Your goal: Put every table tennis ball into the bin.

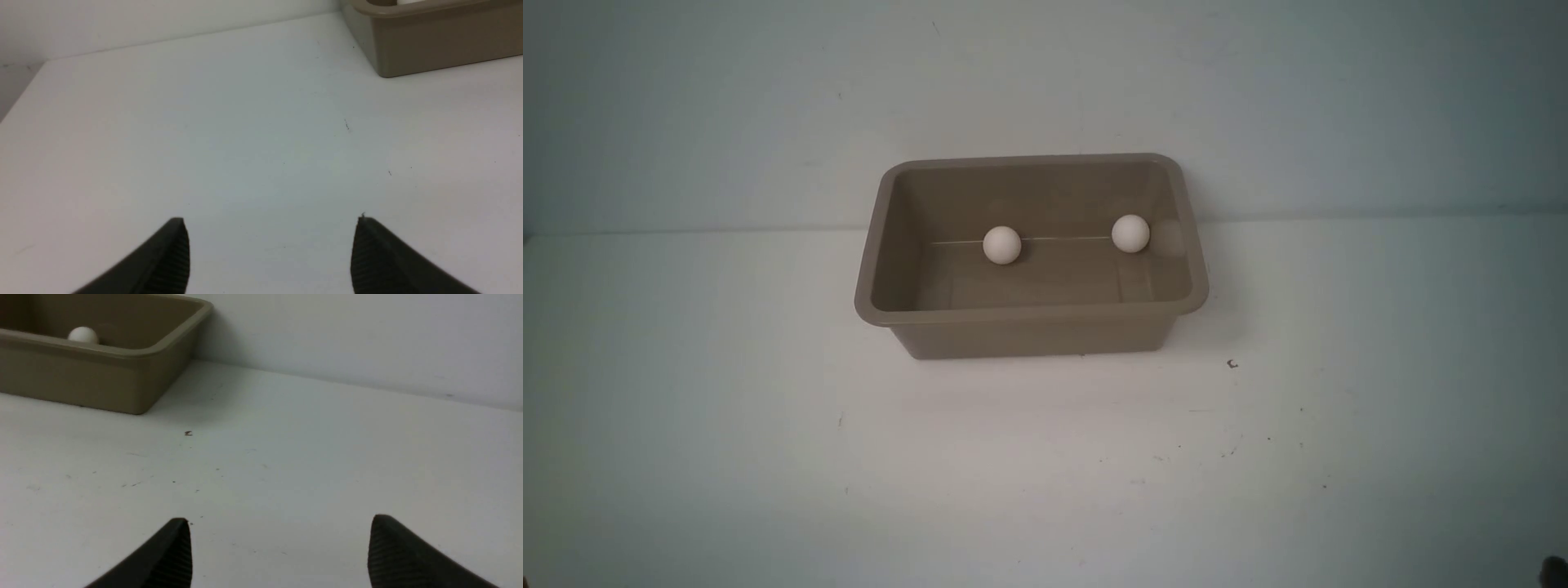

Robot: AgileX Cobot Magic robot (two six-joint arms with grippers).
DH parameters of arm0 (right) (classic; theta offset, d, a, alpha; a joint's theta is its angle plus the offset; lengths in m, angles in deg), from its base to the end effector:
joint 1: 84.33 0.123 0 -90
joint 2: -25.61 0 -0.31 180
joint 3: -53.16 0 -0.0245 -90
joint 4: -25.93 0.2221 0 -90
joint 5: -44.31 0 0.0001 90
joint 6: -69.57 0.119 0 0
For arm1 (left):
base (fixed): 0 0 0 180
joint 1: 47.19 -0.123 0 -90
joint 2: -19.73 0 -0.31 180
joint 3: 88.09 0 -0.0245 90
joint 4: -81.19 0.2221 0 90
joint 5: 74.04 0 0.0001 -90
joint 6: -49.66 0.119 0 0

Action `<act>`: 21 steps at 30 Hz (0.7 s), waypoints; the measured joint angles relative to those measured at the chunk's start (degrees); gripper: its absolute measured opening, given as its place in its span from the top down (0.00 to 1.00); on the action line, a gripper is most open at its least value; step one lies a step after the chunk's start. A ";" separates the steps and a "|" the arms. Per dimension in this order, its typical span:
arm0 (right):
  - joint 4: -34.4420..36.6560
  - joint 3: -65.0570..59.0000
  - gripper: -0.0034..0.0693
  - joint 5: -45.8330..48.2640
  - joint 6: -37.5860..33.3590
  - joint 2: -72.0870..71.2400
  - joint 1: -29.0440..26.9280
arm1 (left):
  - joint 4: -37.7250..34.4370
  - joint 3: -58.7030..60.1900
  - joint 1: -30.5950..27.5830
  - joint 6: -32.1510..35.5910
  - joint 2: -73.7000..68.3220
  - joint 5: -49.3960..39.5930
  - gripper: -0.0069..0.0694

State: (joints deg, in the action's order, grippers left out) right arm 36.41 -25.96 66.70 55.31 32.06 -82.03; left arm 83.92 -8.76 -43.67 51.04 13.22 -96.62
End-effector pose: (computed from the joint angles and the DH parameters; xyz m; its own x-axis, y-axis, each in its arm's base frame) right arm 0.0243 0.0092 0.1634 -0.2931 -0.0911 -0.9517 -0.1297 0.9900 -0.0548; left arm 0.0247 0.0007 0.1610 -0.3113 0.0873 -0.9463 0.0654 0.9954 0.0703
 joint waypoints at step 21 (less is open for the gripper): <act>-0.20 0.00 0.23 0.00 2.78 0.00 -1.56 | 0.00 0.00 0.00 0.00 0.00 0.00 0.28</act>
State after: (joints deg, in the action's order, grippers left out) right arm 36.21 -25.96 66.70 58.09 32.06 -83.59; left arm 83.92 -8.76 -43.67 51.04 13.22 -96.62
